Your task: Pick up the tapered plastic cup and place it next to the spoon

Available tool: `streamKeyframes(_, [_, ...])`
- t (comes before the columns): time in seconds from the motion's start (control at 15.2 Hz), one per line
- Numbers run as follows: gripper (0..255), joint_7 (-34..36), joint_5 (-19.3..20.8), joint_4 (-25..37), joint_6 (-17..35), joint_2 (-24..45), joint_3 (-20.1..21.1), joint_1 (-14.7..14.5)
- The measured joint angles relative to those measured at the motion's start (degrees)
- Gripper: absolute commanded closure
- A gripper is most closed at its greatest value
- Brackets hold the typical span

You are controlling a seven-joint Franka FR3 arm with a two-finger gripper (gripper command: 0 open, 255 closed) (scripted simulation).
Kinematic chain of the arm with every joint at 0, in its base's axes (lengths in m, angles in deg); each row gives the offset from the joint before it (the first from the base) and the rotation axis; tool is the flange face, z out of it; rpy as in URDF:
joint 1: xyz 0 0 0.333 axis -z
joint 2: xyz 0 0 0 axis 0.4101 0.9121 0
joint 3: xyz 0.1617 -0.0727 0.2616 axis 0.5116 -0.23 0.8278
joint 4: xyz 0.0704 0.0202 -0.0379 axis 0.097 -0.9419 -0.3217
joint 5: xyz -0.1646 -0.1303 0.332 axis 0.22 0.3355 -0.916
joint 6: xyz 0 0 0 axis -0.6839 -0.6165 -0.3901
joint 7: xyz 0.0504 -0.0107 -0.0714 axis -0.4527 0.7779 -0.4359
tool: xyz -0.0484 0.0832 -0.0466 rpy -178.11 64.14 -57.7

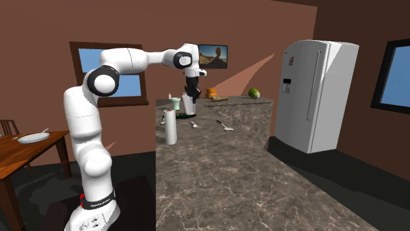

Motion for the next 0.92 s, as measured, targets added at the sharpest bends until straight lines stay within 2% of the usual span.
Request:
streamKeyframes(0.59, [255, 12.14, 1.74, 7.38, -1.62, 3.96, 5.82, -5.94])
streamKeyframes(0.86, [255, 17.35, 2.88, 12.99, -3.12, 7.46, 8.1, -8.75])
streamKeyframes(0.92, [255, 18.81, 3.27, 16.0, -4.06, 9.36, 8.69, -9.57])
